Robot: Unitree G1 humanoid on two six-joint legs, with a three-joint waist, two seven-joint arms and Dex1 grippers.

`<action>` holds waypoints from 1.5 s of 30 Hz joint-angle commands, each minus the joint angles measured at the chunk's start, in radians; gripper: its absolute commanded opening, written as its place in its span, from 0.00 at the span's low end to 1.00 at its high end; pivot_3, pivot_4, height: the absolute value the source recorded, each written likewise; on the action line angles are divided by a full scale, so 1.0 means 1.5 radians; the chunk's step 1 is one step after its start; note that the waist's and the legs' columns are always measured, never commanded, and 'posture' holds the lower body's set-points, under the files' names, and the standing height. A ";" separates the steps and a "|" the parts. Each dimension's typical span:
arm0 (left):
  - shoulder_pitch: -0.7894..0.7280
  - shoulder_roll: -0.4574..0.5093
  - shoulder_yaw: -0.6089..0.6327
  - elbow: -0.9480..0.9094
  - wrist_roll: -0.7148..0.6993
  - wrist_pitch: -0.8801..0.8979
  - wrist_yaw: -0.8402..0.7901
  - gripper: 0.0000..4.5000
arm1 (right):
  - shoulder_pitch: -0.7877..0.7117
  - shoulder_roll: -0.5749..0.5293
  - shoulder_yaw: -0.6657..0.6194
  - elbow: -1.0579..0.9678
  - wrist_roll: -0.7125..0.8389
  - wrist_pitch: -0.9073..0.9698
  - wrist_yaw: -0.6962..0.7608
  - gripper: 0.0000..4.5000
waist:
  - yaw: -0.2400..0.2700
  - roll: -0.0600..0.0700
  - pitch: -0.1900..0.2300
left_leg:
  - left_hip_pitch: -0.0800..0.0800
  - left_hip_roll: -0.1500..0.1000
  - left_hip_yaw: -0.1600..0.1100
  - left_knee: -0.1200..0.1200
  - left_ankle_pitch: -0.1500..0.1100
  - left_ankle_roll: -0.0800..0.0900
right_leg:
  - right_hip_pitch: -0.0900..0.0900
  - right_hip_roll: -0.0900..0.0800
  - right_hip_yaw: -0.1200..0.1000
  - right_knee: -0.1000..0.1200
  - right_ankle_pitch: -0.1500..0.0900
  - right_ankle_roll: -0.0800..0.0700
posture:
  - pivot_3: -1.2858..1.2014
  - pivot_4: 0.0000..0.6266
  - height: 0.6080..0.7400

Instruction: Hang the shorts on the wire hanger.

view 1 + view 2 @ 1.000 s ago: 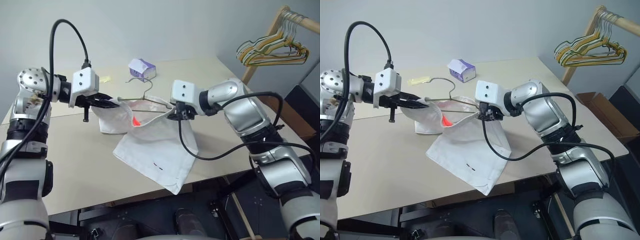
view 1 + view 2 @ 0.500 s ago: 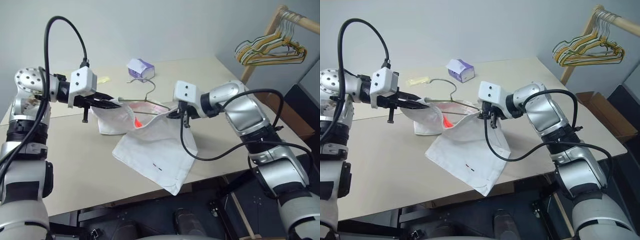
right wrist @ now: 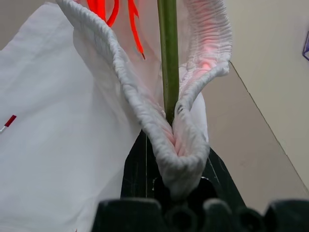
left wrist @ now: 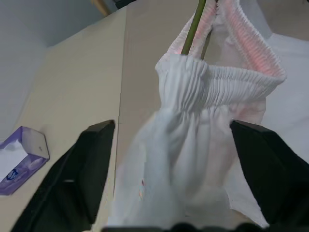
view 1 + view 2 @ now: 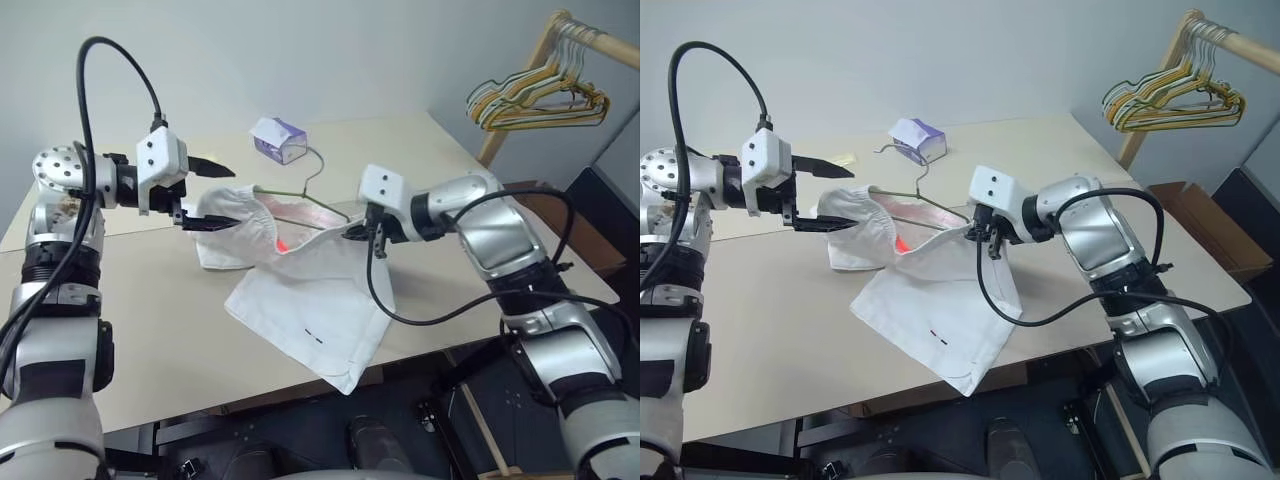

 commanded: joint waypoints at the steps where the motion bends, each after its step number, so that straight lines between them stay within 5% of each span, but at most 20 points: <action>1: -0.024 0.002 0.035 0.003 -0.009 -0.011 0.049 1.00 | 0.017 -0.019 -0.056 -0.076 0.028 0.076 -0.025 0.00 | 0.000 0.000 0.000 | 0.000 0.000 0.000 0.000 0.000 0.000 | 0.000 0.000 0.000 0.000 0.000 0.000 | 0.47 0.00 1.00; 6: 0.004 -0.030 0.069 -0.044 -0.043 0.023 0.099 1.00 | 0.051 -0.026 -0.126 -0.214 0.048 0.304 -0.118 0.00 | 0.000 0.000 0.000 | 0.000 0.000 0.000 0.000 0.000 0.000 | 0.000 0.000 0.000 0.000 0.000 0.000 | 0.46 0.00 1.00; 13: 0.124 -0.084 0.094 -0.262 -0.154 0.158 0.114 1.00 | 0.112 0.039 -0.302 -0.400 0.034 0.640 -0.290 0.00 | -0.009 0.000 0.000 | 0.000 0.000 0.000 0.001 0.000 0.000 | 0.000 -0.001 0.000 0.001 0.000 0.000 | 0.43 0.00 1.00; 22: 0.176 -0.126 0.086 -0.377 -0.196 0.232 0.164 1.00 | 0.194 0.058 -0.424 -0.412 0.001 0.648 -0.476 0.00 | -0.042 0.000 -0.001 | 0.000 -0.001 -0.001 0.001 0.000 0.000 | 0.001 -0.002 0.000 0.000 0.000 0.000 | 0.40 0.00 1.00; 28: 0.183 -0.148 0.098 -0.408 -0.223 0.257 0.198 1.00 | 0.166 0.092 -0.502 -0.362 -0.070 0.648 -0.604 0.00 | -0.082 0.001 -0.001 | 0.001 -0.002 -0.005 0.001 0.000 0.000 | 0.001 -0.003 0.002 0.000 0.000 0.001 | 0.39 0.00 1.00; 34: 0.184 -0.157 0.085 -0.428 -0.221 0.278 0.228 1.00 | 0.064 0.097 -0.546 -0.254 -0.150 0.648 -0.690 0.00 | -0.123 0.001 -0.001 | 0.003 -0.005 -0.005 0.000 0.000 0.000 | 0.003 -0.005 0.006 0.001 -0.001 0.003 | 0.39 0.00 1.00; 45: 0.206 -0.159 0.066 -0.450 -0.218 0.273 0.235 1.00 | -0.124 -0.020 -0.600 0.074 -0.133 0.574 -0.723 0.00 | -0.166 0.002 -0.001 | 0.013 -0.011 -0.004 -0.004 -0.002 0.003 | 0.014 -0.010 0.008 -0.002 -0.002 0.008 | 0.39 0.00 1.00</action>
